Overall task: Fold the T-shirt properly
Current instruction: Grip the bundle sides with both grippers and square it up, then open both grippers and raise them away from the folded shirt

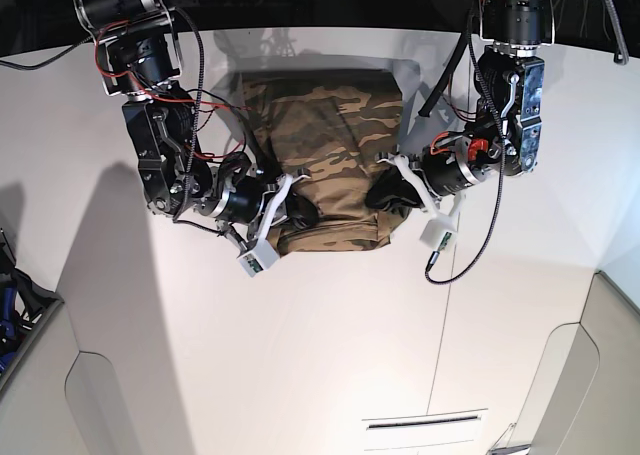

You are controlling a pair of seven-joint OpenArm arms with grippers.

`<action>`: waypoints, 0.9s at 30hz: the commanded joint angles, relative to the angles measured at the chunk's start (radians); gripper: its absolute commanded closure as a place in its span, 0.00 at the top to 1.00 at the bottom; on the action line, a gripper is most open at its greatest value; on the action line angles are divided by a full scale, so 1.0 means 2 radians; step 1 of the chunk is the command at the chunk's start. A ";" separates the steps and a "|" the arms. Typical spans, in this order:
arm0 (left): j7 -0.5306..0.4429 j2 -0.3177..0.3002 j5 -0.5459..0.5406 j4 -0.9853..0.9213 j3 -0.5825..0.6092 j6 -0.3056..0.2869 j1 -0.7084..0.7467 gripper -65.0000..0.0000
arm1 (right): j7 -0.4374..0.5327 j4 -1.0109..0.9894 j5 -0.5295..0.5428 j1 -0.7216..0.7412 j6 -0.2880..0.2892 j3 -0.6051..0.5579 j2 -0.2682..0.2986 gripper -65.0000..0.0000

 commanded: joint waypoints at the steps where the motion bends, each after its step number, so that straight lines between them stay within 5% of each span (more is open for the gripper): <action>1: 0.002 -0.003 0.003 0.012 -0.001 0.000 -0.008 0.04 | -0.002 0.014 -0.003 0.008 -0.004 0.002 0.001 0.00; 14: 0.067 -0.006 -0.029 0.167 -0.055 0.000 0.032 0.04 | -0.092 0.162 0.010 -0.009 -0.007 0.005 0.006 0.00; 27: 0.087 -0.029 -0.086 0.325 -0.174 -0.019 0.226 0.04 | -0.128 0.349 0.065 -0.177 -0.009 0.065 0.071 0.00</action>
